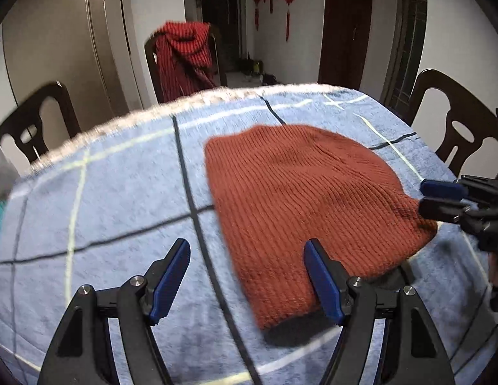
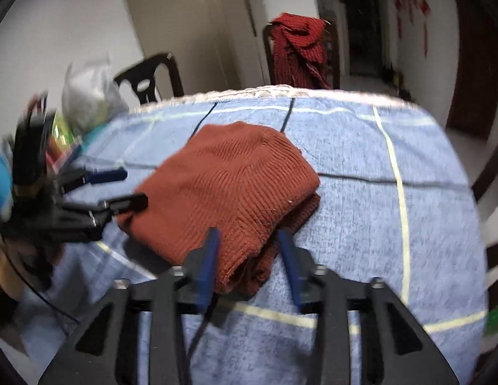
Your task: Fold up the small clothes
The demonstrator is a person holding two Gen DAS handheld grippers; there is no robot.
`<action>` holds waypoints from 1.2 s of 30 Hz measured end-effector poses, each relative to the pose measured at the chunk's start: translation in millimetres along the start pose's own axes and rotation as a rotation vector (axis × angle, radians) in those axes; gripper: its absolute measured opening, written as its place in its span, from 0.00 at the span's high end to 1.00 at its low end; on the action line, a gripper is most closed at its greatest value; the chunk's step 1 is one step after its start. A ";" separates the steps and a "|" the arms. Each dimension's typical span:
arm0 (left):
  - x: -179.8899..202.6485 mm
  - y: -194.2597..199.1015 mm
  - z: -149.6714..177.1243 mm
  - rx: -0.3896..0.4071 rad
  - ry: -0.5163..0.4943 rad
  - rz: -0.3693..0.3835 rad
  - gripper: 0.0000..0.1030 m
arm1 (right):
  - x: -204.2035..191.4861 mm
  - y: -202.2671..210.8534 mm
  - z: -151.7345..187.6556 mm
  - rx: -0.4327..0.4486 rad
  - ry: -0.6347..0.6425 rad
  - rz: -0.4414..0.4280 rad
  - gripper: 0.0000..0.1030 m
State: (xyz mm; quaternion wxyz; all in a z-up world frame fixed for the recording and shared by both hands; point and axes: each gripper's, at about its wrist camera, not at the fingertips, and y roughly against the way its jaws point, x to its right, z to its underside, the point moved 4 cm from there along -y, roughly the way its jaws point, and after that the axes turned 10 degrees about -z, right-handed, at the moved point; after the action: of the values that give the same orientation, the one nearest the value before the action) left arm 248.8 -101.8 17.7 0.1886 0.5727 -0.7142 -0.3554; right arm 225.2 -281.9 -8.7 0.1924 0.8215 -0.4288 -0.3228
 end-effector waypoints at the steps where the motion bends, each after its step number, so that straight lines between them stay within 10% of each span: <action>1: -1.2 0.9 -0.5 0.003 0.003 0.008 0.27 | 5.4 2.1 -0.1 0.011 -0.047 -0.006 0.37; 17: -10.7 -55.9 -9.9 -0.210 0.191 0.297 0.24 | 52.5 -37.0 -5.2 -0.056 -0.342 -0.181 0.35; 36: -3.2 -71.5 -18.7 -0.302 0.291 0.373 0.24 | 45.8 -64.0 -23.6 -0.108 -0.393 -0.233 0.45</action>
State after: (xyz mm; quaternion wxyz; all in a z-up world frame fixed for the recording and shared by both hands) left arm 311.3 -110.8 -21.0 0.4345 0.4420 -0.7116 -0.3308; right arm 298.2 -283.2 -46.4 0.1105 0.7753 -0.3423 -0.5191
